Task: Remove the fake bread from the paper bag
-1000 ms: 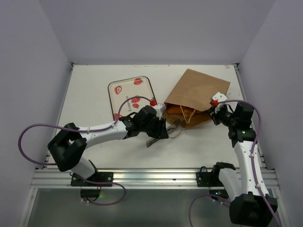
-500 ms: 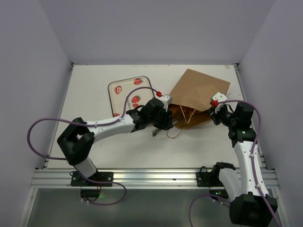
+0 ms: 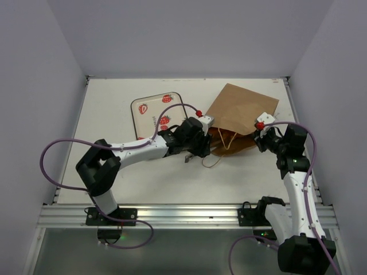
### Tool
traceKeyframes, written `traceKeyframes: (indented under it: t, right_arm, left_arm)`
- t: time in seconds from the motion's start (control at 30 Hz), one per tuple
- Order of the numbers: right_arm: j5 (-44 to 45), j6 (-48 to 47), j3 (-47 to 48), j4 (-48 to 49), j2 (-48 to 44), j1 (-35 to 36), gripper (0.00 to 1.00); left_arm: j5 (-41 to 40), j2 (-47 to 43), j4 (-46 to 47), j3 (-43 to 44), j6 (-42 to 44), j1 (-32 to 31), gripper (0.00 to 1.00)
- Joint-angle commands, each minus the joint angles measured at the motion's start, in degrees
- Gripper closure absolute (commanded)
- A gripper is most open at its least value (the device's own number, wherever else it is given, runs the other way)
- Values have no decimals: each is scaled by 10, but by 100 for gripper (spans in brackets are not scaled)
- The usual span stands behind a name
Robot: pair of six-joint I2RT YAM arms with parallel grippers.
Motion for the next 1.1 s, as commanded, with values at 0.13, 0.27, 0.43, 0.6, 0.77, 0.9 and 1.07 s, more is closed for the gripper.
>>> traceKeyframes:
  t: [0.13,0.27,0.43,0.6,0.77,0.9,1.07]
  right_arm:
    - [-34,-2,-5,23,-11,1,100]
    - [-35,-1,-6,23,-13,1,100]
    - [-35,-3,-7,22,-14,0,100]
    - [-34,-2,-7,22,-15,0,100]
    - [-30,-3,-8,22,-16,0,100]
    - [-12,5,-7,28,-14,1,100]
    - [7,17,-4,33,-5,0,100]
  left_arm:
    - [22,23,10,39,39,1,49]
    - [20,36,9,52,37,5,50]
    - [30,50,13,70,28,7,65]
    - [40,50,31,68,21,7,81]
    - [57,31,53,47,23,8,96]
    - [66,0,61,20,22,8,100]
    - [72,-60,62,-22,21,7,100]
